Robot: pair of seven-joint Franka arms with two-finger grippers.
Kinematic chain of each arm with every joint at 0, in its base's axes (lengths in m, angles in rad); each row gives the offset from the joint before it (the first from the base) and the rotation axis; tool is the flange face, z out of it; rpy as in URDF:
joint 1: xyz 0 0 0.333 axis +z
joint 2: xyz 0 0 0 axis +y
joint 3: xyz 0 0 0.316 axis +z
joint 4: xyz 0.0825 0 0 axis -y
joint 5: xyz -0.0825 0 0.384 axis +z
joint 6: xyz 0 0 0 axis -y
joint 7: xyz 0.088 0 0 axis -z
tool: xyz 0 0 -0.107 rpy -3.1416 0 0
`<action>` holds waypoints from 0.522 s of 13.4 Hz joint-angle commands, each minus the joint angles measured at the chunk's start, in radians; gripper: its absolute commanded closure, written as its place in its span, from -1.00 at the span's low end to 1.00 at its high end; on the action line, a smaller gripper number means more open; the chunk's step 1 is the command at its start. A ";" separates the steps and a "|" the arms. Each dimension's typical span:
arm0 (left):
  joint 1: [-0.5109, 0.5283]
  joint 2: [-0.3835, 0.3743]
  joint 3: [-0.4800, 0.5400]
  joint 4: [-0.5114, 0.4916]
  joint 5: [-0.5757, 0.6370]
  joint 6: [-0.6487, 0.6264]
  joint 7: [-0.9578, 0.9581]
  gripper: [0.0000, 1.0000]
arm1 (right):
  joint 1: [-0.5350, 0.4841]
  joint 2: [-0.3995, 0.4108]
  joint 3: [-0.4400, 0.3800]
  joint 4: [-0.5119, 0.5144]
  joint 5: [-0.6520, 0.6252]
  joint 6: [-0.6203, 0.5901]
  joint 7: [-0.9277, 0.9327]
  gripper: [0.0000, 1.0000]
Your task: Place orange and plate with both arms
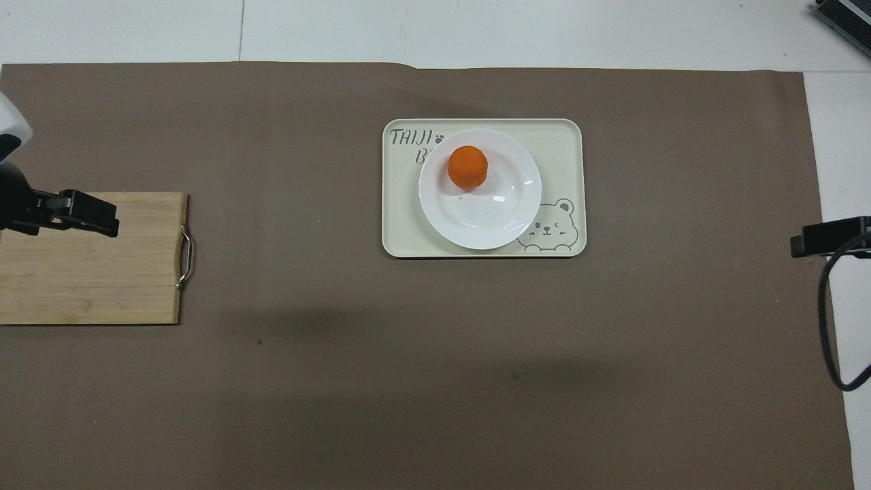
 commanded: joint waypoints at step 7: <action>0.007 0.000 -0.005 0.007 0.009 -0.004 0.003 -1.00 | -0.008 -0.010 0.008 -0.007 -0.026 -0.007 -0.009 -1.00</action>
